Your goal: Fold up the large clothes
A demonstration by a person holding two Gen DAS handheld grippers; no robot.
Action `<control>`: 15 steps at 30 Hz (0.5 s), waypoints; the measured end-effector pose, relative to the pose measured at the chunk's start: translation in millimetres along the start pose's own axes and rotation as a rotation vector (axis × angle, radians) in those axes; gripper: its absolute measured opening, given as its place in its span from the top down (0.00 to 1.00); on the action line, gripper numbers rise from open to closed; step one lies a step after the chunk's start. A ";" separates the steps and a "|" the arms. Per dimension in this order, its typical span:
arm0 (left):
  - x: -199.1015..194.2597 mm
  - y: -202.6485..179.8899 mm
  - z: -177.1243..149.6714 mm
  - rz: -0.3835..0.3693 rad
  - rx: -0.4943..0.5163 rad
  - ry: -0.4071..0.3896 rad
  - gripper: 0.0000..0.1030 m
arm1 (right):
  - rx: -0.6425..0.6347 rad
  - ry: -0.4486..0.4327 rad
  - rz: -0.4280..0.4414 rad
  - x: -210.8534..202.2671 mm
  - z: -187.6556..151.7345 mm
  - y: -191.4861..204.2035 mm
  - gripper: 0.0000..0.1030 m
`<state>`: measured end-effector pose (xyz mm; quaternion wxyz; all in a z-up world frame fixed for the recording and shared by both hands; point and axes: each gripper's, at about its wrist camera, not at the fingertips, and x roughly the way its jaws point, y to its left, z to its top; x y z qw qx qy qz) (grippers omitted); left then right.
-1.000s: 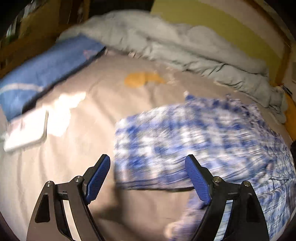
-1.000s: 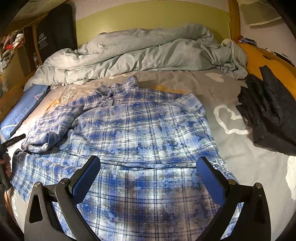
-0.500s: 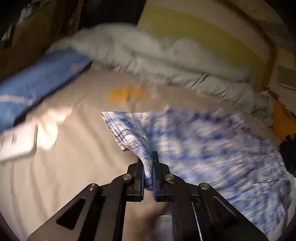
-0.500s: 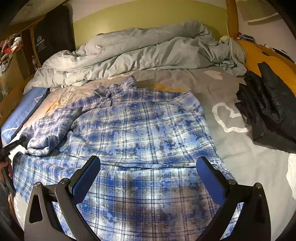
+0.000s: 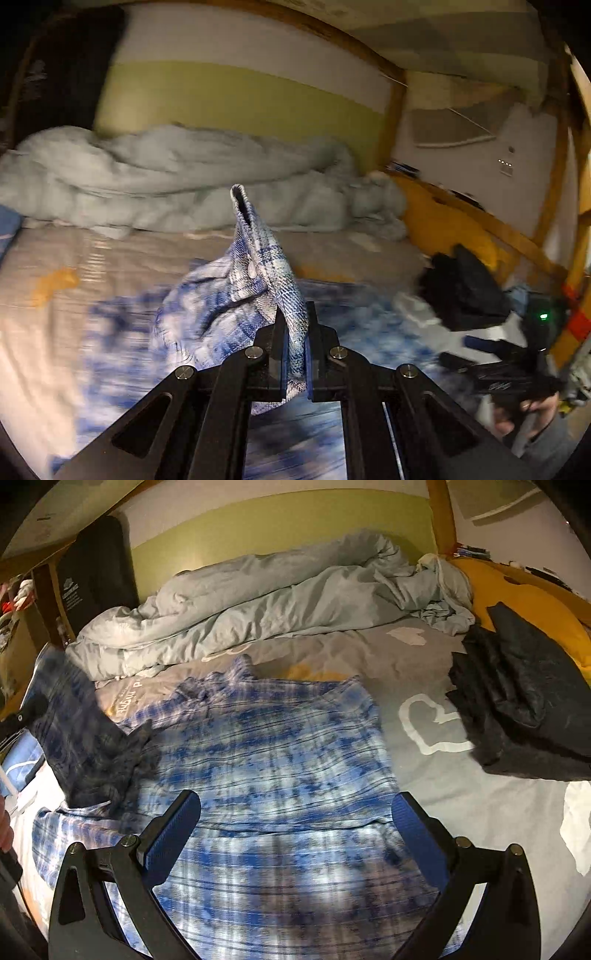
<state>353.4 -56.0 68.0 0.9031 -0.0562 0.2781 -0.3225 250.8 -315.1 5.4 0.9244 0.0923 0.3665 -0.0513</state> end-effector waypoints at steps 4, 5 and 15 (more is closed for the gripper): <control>36.2 -23.3 -10.5 -0.039 -0.006 0.069 0.93 | 0.020 0.014 -0.005 6.1 0.7 -9.6 0.00; 44.7 -27.4 -16.2 -0.048 -0.005 0.087 0.93 | 0.026 0.020 -0.004 8.2 0.8 -11.8 0.00; 80.3 -34.5 -69.2 -0.049 0.001 0.201 0.67 | 0.056 0.081 0.043 29.1 -3.8 -14.1 0.00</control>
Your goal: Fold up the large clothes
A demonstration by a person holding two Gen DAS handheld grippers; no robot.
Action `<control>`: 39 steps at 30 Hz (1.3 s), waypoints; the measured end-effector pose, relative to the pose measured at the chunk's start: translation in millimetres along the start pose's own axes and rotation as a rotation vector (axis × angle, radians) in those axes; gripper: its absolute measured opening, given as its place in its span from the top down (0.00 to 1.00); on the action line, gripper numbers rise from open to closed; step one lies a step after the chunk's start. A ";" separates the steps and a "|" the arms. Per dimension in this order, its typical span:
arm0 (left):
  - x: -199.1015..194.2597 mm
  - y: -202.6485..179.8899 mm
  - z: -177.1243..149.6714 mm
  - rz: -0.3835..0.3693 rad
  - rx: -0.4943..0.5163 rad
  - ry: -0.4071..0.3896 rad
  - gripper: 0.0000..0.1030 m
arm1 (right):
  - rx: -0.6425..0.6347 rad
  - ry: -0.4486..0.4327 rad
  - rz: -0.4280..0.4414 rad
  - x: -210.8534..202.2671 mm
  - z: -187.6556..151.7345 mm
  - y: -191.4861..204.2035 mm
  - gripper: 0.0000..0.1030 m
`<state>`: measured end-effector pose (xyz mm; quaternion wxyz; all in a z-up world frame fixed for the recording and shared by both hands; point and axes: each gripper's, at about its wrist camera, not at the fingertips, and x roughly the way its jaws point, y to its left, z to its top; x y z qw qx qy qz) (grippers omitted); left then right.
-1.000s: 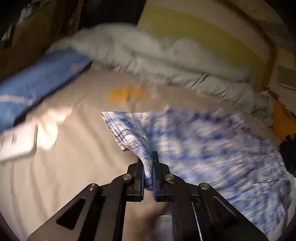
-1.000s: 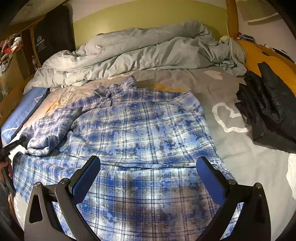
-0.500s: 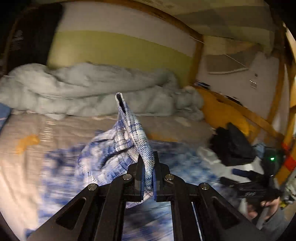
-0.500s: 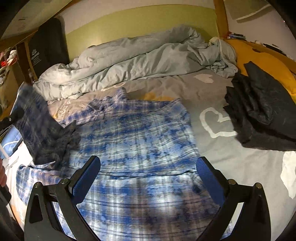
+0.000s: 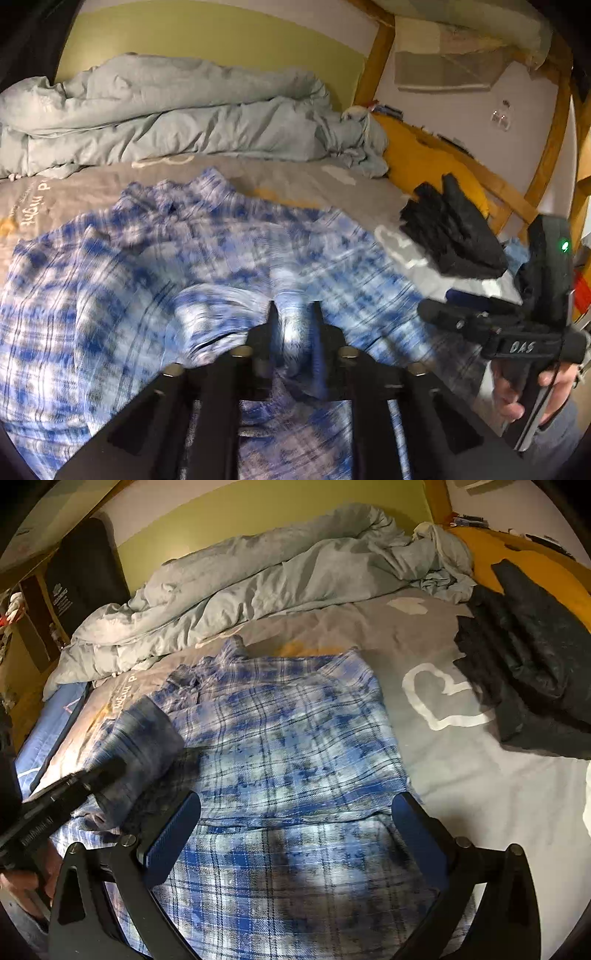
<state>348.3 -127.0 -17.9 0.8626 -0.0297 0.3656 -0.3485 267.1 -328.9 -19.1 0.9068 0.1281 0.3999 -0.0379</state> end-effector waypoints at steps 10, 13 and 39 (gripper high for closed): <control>-66.1 44.4 -21.3 0.206 0.038 -0.083 0.32 | 0.018 0.031 0.101 16.6 -4.9 10.7 0.00; -85.7 66.0 -32.0 0.267 0.024 -0.092 0.30 | 0.010 0.068 0.180 23.8 -10.2 21.7 0.01; -112.4 145.7 -55.2 0.485 -0.111 -0.115 0.30 | -0.328 -0.159 -0.005 18.4 63.2 82.9 0.95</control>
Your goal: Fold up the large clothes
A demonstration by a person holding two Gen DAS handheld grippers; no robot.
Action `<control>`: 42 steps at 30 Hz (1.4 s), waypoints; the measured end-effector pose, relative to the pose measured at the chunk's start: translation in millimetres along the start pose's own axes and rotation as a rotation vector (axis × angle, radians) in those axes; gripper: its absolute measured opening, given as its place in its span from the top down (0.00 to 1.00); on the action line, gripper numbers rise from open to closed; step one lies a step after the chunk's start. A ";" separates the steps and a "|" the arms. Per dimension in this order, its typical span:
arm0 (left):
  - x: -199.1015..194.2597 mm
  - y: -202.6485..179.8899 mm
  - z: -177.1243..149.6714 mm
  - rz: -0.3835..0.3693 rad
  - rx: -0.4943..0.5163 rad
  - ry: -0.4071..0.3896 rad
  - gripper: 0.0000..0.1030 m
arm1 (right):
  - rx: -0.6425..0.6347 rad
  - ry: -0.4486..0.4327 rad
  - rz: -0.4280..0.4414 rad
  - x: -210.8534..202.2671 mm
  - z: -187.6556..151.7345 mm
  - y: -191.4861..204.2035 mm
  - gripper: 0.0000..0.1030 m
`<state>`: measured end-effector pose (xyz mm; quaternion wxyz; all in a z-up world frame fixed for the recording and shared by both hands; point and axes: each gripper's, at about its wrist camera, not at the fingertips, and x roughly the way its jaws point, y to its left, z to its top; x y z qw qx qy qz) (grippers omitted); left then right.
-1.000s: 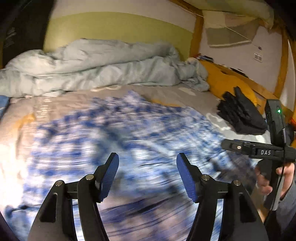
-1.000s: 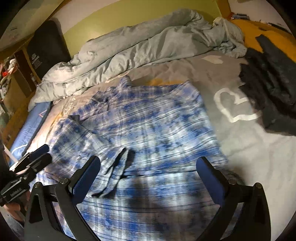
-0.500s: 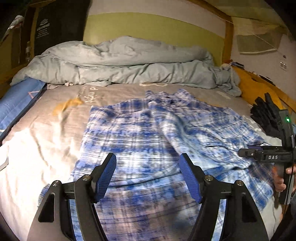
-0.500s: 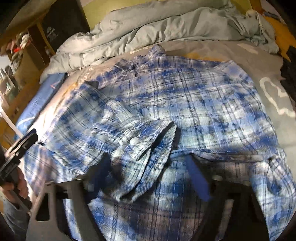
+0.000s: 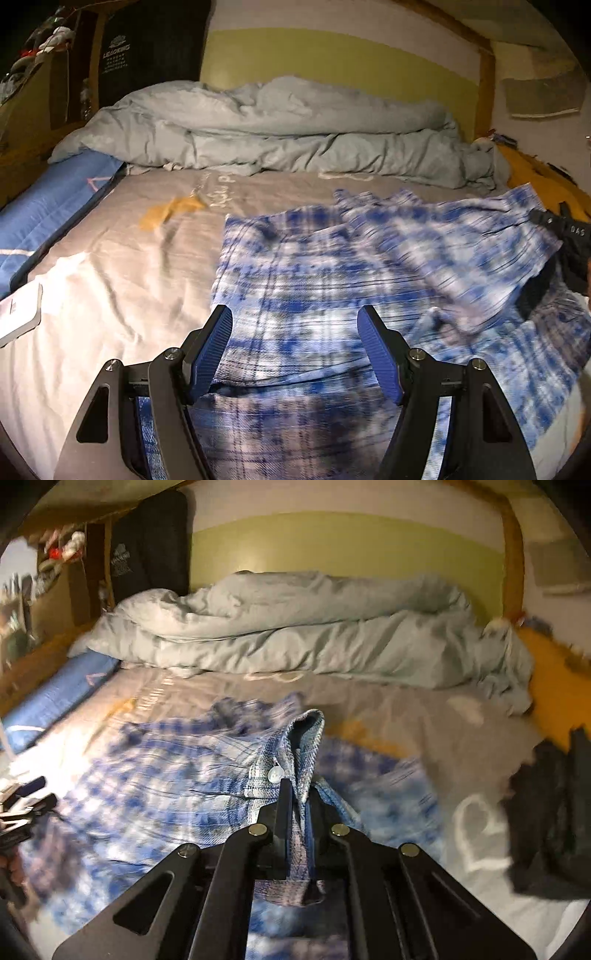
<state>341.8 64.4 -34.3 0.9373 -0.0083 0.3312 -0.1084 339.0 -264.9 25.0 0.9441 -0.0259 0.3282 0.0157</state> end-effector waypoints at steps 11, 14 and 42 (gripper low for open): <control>34.8 16.1 -14.6 0.063 -0.023 0.072 0.30 | 0.023 0.025 -0.164 23.2 22.5 -41.9 0.95; 33.0 16.9 -14.3 0.064 -0.022 0.060 0.30 | 0.041 0.041 -0.168 26.8 19.8 -50.1 0.95; -4.1 -136.3 14.7 -0.239 0.178 -0.025 0.29 | 0.183 0.127 0.158 -32.3 -38.1 -78.6 0.38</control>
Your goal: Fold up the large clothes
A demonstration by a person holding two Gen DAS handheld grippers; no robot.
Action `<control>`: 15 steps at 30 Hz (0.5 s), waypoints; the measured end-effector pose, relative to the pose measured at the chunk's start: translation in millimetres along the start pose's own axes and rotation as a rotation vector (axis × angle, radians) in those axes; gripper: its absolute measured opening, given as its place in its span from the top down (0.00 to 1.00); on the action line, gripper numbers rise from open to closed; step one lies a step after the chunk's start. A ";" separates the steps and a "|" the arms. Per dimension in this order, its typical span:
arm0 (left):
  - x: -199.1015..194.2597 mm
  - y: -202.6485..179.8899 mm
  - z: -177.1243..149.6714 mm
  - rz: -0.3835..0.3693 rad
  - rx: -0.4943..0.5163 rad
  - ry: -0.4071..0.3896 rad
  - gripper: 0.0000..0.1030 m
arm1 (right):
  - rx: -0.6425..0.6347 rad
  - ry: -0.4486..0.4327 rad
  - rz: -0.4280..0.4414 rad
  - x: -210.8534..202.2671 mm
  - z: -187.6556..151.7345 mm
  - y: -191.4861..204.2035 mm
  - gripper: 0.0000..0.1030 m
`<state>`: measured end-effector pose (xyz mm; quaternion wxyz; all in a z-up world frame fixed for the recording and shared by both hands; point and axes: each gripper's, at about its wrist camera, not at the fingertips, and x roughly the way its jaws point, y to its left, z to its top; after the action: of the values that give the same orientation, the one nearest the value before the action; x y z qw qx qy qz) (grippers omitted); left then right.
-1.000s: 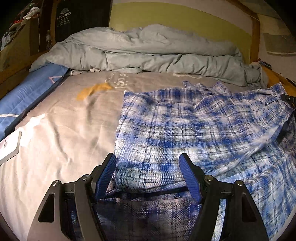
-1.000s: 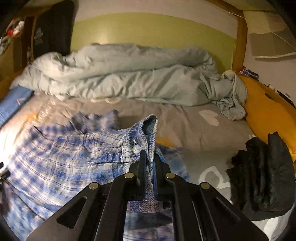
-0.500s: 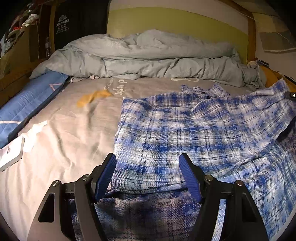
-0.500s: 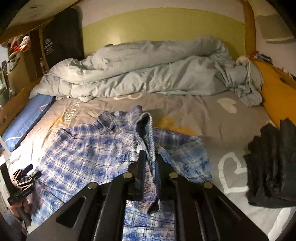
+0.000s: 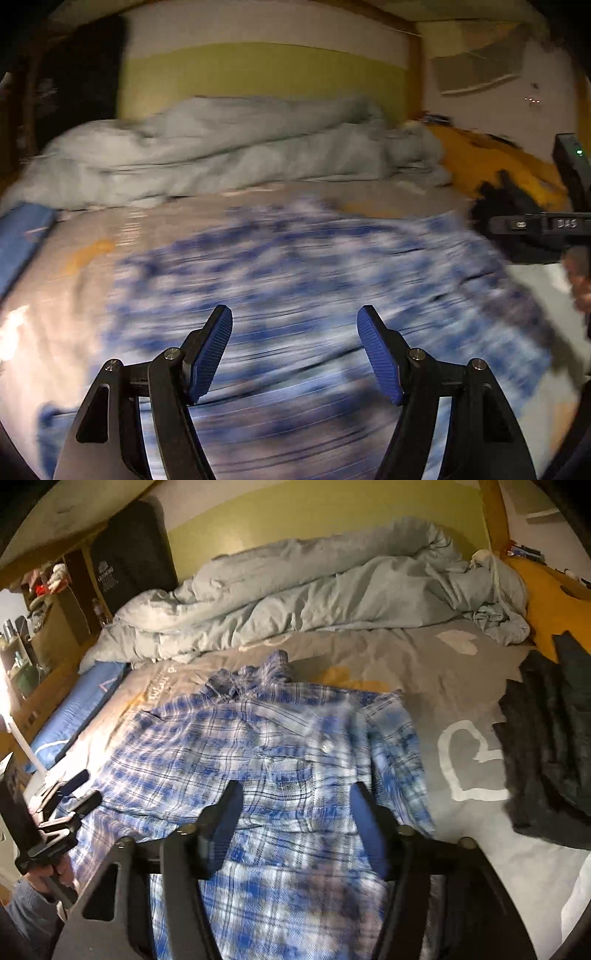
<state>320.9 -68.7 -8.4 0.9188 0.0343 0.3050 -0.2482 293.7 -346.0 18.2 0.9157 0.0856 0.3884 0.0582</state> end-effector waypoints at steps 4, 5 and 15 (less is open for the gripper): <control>43.8 -75.0 17.8 -0.150 0.100 0.082 0.29 | 0.062 -0.093 -0.092 -27.2 -4.0 -25.7 0.29; 57.4 -95.9 20.9 -0.174 0.137 0.103 0.29 | 0.077 -0.108 -0.133 -30.6 -5.4 -32.2 0.29; 173.4 -198.3 29.8 -0.188 0.238 0.312 0.29 | 0.217 -0.090 -0.169 -30.6 -10.8 -97.5 0.29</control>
<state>362.3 -324.0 -66.8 0.8229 0.1518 0.4139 -0.3586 268.7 -445.5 12.6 0.9191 0.1537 0.3568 -0.0655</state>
